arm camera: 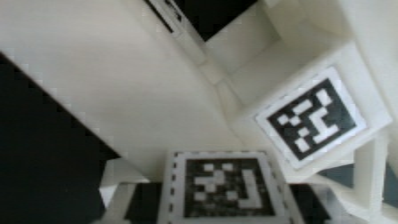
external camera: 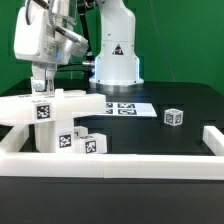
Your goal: Assemble chair
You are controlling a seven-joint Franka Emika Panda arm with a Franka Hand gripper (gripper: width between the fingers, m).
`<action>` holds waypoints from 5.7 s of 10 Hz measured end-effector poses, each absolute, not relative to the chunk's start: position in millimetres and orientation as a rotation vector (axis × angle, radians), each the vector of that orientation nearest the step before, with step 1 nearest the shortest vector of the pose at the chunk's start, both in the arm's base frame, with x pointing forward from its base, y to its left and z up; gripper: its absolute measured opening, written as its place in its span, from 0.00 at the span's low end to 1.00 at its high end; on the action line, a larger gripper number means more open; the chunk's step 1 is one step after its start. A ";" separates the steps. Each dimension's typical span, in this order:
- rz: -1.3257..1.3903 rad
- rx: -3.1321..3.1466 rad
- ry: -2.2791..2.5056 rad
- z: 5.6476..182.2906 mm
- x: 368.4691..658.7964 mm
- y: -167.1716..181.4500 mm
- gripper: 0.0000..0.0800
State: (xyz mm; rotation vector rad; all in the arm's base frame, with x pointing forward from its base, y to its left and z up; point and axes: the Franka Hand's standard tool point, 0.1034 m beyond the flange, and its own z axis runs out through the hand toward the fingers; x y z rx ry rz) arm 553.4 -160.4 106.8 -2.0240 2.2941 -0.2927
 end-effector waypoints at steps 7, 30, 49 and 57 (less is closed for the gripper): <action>-0.302 -2.639 1.664 106.2 556.8 -151.2 0.81; -0.280 -3.140 0.693 111.1 552.1 -157.9 0.36; -0.287 -2.462 1.918 109.6 560.0 -149.6 0.36; -0.245 -2.004 2.339 108.4 557.0 -149.4 0.43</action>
Offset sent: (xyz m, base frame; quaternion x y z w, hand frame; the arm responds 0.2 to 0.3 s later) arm 0.0076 0.0116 -0.0020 -0.0121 -0.0161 -0.2434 0.9697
